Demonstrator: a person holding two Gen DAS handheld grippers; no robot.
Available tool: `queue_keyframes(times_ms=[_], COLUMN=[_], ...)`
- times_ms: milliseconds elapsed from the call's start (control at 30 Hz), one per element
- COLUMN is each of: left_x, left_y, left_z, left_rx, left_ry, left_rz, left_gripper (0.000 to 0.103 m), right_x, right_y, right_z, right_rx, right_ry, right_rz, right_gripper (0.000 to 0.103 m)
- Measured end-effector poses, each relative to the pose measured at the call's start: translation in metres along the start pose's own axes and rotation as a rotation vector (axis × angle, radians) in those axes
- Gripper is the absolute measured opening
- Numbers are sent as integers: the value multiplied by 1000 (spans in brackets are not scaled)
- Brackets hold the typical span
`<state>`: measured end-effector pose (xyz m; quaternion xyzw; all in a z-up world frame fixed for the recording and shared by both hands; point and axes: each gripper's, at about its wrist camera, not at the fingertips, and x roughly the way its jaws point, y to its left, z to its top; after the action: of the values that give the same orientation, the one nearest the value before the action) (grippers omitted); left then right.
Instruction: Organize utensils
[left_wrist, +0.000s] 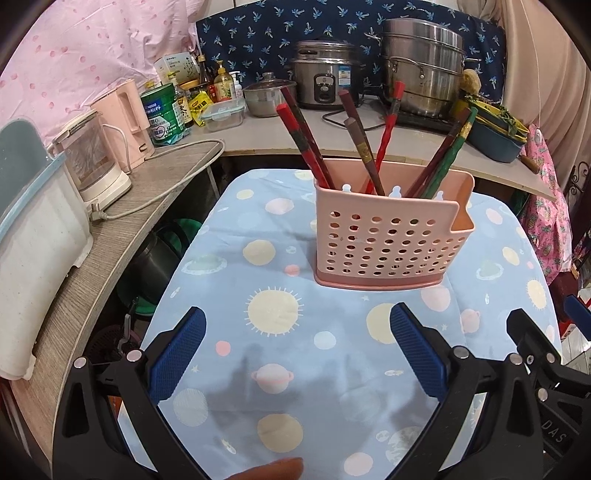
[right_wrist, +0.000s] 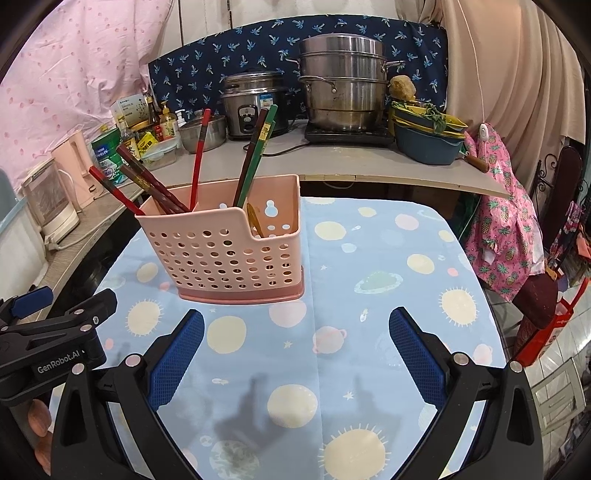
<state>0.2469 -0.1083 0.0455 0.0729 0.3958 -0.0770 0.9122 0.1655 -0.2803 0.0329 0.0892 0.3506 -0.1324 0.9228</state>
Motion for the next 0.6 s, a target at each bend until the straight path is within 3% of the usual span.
queue_keyframes(times_ms=[600], left_x=[3], left_y=[0], left_z=[0], left_rx=[7], left_ry=[-3], left_rz=[6], left_gripper=[95], right_x=[5], right_y=[2], right_z=[0], right_rx=[-6], right_ry=[7], right_rz=[2], right_gripper=[97])
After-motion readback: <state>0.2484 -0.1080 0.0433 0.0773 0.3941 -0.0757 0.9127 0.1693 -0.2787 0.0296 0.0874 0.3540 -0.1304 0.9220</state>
